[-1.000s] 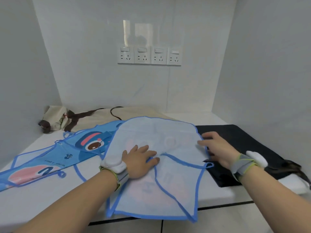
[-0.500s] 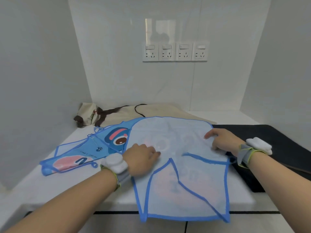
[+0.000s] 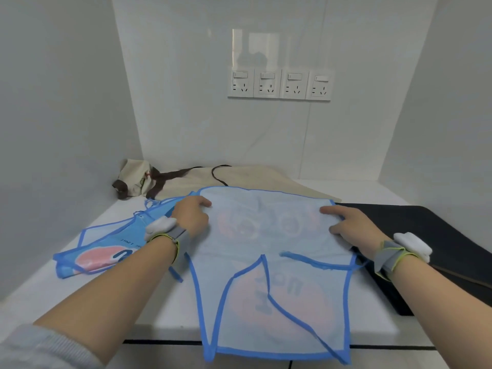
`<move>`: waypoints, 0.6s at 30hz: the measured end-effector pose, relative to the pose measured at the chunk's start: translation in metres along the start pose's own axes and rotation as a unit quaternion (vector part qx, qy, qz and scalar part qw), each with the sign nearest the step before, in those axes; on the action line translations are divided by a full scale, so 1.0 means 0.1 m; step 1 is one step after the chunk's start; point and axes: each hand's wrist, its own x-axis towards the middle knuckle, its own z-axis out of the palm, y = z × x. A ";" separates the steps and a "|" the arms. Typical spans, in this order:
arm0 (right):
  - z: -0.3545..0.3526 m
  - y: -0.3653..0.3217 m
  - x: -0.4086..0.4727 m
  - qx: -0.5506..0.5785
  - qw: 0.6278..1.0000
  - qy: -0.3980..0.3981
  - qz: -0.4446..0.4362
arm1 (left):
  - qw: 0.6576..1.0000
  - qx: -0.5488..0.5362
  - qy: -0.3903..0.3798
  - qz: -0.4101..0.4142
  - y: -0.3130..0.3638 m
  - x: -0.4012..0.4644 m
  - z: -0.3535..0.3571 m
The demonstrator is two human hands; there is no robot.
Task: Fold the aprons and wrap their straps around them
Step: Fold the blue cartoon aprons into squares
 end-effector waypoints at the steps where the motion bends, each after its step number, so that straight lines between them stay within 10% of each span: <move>1: 0.02 -0.02 0.01 0.022 1.000 -0.003 -0.005 | 1.000 0.014 0.004 0.004 -0.06 0.01 -0.05; 6: 0.16 0.06 0.07 -0.117 0.991 -0.070 0.012 | 0.991 0.075 -0.106 0.014 -0.48 -0.06 -0.19; 10: 0.18 0.00 0.21 -0.256 0.967 -0.004 -0.003 | 0.985 0.164 -0.023 0.054 -0.44 -0.07 -0.11; 18: 0.36 -0.39 0.59 -0.279 0.953 -0.055 -0.100 | 0.957 0.070 -0.135 0.248 0.39 -0.07 0.50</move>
